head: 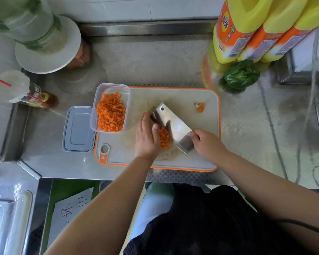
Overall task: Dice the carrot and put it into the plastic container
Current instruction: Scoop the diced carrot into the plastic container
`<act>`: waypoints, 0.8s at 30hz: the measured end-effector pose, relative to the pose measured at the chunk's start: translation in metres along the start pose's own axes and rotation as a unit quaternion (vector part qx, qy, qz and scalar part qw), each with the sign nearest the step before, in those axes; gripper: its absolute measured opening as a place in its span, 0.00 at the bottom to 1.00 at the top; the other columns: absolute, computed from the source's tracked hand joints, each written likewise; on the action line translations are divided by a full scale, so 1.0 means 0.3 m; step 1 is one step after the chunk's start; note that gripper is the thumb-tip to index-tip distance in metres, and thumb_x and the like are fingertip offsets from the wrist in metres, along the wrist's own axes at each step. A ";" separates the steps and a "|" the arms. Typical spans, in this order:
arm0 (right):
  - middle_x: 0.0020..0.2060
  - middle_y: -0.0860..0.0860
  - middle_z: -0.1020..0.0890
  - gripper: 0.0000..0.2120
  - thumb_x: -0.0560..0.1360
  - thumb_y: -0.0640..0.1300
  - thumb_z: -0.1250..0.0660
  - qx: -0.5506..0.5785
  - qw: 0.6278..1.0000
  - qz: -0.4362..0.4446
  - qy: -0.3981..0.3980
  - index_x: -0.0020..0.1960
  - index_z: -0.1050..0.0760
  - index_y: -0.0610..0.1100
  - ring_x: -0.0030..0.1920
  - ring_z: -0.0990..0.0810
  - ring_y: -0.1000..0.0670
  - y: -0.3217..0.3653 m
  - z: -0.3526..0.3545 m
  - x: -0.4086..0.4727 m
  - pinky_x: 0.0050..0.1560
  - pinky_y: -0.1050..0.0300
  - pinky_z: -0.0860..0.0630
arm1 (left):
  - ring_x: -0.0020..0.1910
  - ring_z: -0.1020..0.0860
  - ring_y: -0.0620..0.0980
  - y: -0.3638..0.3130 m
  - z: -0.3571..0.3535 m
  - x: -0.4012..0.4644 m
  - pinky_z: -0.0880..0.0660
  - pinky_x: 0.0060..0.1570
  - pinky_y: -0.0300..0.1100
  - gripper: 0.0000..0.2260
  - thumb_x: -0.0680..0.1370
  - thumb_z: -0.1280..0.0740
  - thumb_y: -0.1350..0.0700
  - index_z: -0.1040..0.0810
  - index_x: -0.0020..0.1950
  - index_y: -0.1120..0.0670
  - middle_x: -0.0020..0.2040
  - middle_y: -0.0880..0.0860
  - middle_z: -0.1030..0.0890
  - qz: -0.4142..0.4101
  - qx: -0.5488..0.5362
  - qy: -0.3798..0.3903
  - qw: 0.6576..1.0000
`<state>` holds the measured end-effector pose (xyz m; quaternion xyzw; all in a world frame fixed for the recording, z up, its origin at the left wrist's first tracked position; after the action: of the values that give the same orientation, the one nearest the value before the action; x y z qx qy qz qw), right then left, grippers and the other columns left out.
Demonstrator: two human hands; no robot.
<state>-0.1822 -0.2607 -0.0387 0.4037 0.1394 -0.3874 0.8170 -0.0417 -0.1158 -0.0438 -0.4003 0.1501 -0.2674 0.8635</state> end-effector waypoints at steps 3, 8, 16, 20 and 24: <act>0.43 0.41 0.20 0.15 0.83 0.49 0.47 -0.030 0.999 0.006 0.008 0.50 0.26 0.42 0.47 0.23 0.40 0.026 -0.048 -0.026 0.40 0.54 0.34 | 0.74 0.37 0.58 -0.024 -0.030 -0.018 0.40 0.73 0.49 0.30 0.81 0.49 0.45 0.39 0.75 0.65 0.74 0.62 0.35 -0.005 -0.006 -0.027 1.000; 0.41 0.43 0.22 0.15 0.83 0.50 0.50 -0.037 0.999 -0.006 0.034 0.45 0.30 0.44 0.46 0.23 0.40 0.070 -0.126 -0.065 0.41 0.54 0.34 | 0.74 0.38 0.59 -0.059 -0.079 -0.051 0.41 0.73 0.49 0.34 0.81 0.50 0.38 0.34 0.73 0.64 0.73 0.61 0.33 -0.035 0.043 -0.045 0.997; 0.29 0.45 0.24 0.15 0.83 0.48 0.49 0.189 0.979 -0.044 0.067 0.44 0.30 0.43 0.25 0.28 0.49 0.092 -0.153 -0.100 0.33 0.53 0.26 | 0.67 0.29 0.59 -0.109 -0.077 -0.027 0.31 0.65 0.51 0.16 0.77 0.36 0.58 0.25 0.63 0.63 0.67 0.60 0.27 -0.091 0.087 -0.083 0.989; 0.30 0.47 0.25 0.15 0.83 0.46 0.48 0.225 0.974 -0.021 0.016 0.45 0.30 0.39 0.26 0.29 0.51 0.154 -0.083 -0.101 0.26 0.59 0.27 | 0.64 0.27 0.58 -0.197 -0.017 0.041 0.32 0.64 0.46 0.12 0.76 0.34 0.61 0.24 0.59 0.62 0.64 0.60 0.25 -0.154 0.092 -0.117 0.977; 0.30 0.47 0.26 0.15 0.83 0.47 0.47 0.227 0.974 0.016 0.002 0.48 0.28 0.38 0.28 0.28 0.50 0.275 -0.033 -0.065 0.25 0.60 0.29 | 0.61 0.26 0.58 -0.241 0.099 0.123 0.30 0.62 0.47 0.09 0.76 0.34 0.62 0.23 0.56 0.62 0.61 0.59 0.24 -0.168 0.079 -0.168 0.968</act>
<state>-0.1328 -0.2122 0.0110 0.5817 0.0427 -0.3951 0.7097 -0.0224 -0.1578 0.0290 -0.3892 -0.0878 -0.3490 0.8479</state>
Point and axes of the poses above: each hand's wrist, its own x-axis towards the middle knuckle, its own z-axis out of the back of the hand, y = z × x, the point moved 6 cm from there along x, towards the middle knuckle
